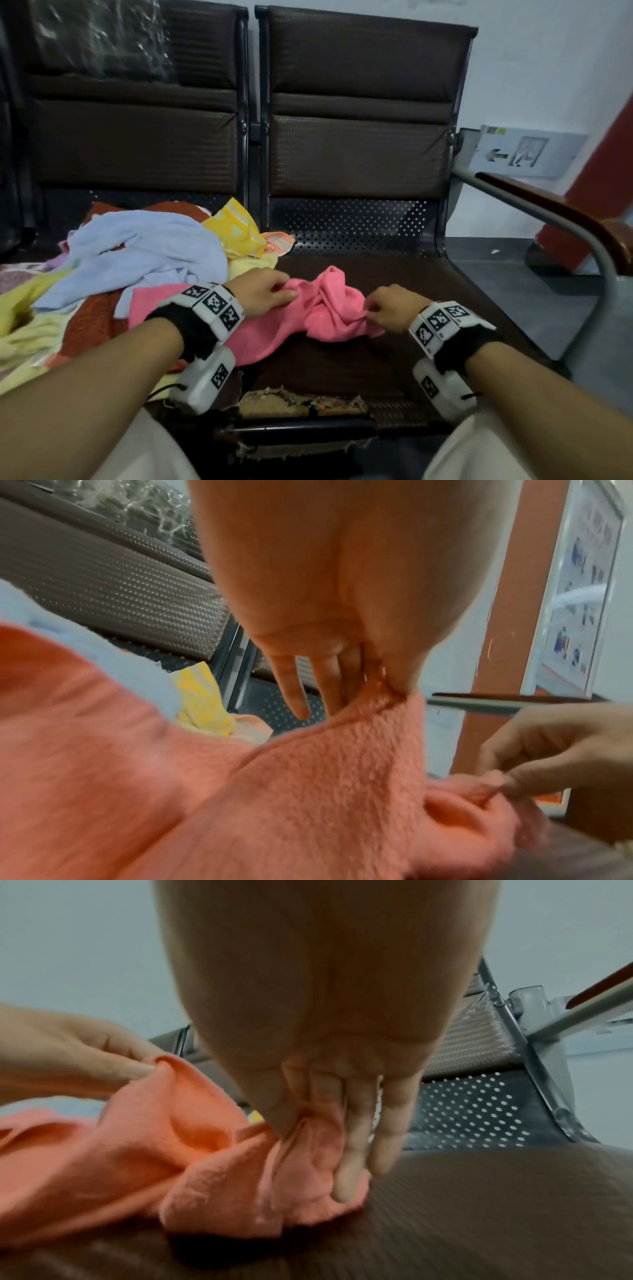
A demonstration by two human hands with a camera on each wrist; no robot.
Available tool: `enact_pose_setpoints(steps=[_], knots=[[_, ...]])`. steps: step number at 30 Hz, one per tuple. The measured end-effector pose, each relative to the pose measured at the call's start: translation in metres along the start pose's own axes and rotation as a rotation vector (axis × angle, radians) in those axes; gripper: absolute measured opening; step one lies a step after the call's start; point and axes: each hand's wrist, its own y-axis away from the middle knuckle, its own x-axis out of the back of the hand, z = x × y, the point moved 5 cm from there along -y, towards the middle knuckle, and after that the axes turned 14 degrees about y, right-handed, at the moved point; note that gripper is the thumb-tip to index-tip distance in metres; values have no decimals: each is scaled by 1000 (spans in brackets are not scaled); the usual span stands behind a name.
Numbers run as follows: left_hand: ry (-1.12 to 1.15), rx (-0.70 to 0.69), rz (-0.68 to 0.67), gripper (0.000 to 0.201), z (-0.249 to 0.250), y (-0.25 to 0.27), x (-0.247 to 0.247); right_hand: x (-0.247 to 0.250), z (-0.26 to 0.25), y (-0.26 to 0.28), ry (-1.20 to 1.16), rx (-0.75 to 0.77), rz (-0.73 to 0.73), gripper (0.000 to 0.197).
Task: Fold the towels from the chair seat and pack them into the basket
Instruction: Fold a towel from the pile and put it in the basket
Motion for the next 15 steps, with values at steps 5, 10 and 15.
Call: enact_pose_setpoints(steps=[5, 10, 15], knots=[[198, -202, 87, 32, 28, 0, 22, 42, -6, 2, -369, 50, 348, 32], [237, -294, 70, 27, 41, 5, 27, 61, -35, -7, -844, 194, 362, 55], [174, -255, 117, 11, 33, 10, 31, 58, -52, -22, -798, 169, 336, 32]])
